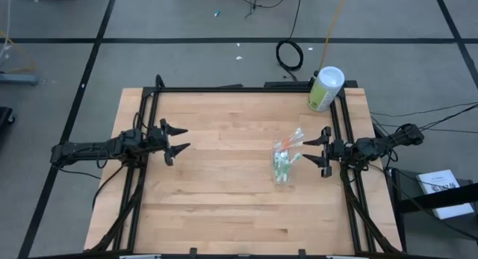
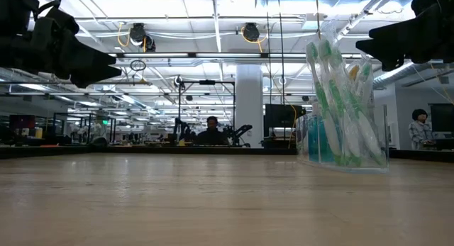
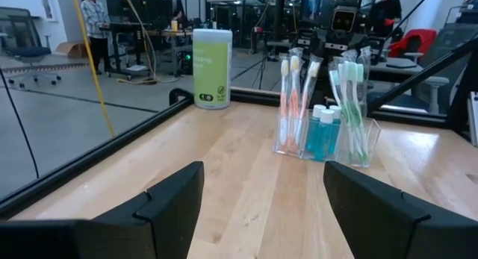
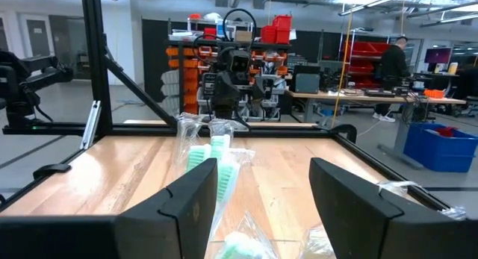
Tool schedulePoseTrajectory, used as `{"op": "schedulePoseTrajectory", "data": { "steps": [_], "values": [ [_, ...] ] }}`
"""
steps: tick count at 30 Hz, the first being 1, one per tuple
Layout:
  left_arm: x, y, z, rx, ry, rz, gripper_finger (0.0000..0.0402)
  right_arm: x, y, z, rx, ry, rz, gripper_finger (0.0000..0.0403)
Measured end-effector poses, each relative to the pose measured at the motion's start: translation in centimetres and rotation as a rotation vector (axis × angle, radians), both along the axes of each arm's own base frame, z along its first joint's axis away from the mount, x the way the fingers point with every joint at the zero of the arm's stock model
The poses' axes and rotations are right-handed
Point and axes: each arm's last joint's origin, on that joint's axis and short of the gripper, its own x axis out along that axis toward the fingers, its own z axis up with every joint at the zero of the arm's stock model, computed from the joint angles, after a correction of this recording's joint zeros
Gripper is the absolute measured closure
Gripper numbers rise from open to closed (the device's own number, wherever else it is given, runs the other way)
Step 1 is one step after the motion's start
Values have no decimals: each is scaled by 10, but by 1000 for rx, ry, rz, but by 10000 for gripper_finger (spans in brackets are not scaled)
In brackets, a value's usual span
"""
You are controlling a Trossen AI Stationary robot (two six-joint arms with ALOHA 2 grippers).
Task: Pick & Place toothbrushing station
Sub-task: Return to Home Position
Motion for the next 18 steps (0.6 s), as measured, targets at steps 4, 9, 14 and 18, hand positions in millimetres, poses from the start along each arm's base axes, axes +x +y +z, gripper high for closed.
{"op": "schedulePoseTrajectory", "data": {
  "steps": [4, 9, 14, 18],
  "values": [
    [0, 0, 0, 0, -3, 0, 119, 0, 0, 0, 0, 0, 0, 197],
    [0, 0, 1, 0, -7, 0, 119, 0, 0, 0, 0, 0, 0, 196],
    [0, 0, 1, -1, -8, 0, 119, 0, 0, 0, 0, 0, 0, 199],
    [0, 0, 1, -2, -8, 0, 119, 0, 0, 0, 0, 0, -1, 196]
  ]
}}
